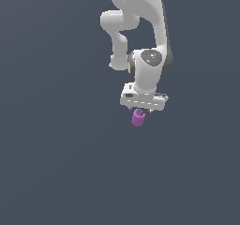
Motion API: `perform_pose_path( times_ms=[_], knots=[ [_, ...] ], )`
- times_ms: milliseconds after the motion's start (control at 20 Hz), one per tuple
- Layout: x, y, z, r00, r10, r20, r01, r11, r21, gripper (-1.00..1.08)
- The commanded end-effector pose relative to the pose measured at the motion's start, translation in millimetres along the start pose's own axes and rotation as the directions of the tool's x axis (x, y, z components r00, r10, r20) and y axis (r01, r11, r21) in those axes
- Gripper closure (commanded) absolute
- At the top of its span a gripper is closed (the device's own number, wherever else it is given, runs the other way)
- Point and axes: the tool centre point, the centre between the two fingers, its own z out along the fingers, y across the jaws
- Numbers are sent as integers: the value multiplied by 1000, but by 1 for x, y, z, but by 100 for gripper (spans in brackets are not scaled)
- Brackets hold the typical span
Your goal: Pick up the object and move it to a goal position.
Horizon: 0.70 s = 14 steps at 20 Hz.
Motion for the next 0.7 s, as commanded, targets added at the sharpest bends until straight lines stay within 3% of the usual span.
perform_pose_path(
  times_ms=[0,650],
  knots=[
    [0,0,1,1000,1,0,-1,1000,0,-92],
    [-1,0,48,1000,4,-1,-4,1000,0,-92]
  ],
)
